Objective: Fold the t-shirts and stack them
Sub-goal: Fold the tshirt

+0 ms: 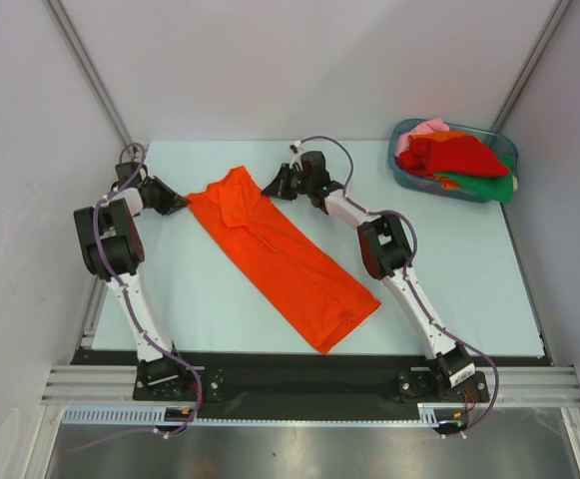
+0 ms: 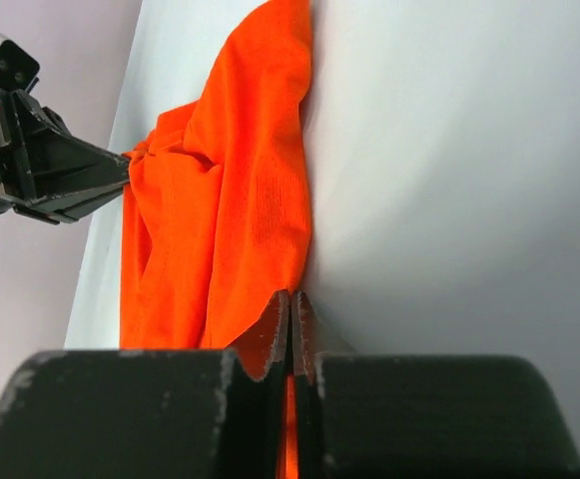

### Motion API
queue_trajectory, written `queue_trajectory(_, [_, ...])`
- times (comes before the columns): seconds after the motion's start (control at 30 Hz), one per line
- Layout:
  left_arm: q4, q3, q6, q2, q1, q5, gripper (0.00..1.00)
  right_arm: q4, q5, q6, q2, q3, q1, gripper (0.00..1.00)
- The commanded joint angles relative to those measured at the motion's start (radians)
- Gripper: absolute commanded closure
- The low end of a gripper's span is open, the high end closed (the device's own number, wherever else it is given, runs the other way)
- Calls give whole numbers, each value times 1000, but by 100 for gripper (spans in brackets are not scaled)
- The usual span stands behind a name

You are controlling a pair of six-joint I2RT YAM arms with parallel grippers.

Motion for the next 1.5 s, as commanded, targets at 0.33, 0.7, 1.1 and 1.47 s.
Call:
queue_trajectory(0.33, [68,372,-136,229,-160,33,99,227,221,-7,-232,-395,-74,100])
queue_trajectory(0.7, [214,812,-351,516,-370,-21,91,362,247,-13,-386,-687,-196,100])
queue_trajectory(1.1, [435,846,-517,596,-438,-203,88,326,183,-64,-348,-616,-270,100])
queue_trajectory(1.47, [348,855,-395,512,-424,-283,52,75,210,-166,-332,-422,-272,60])
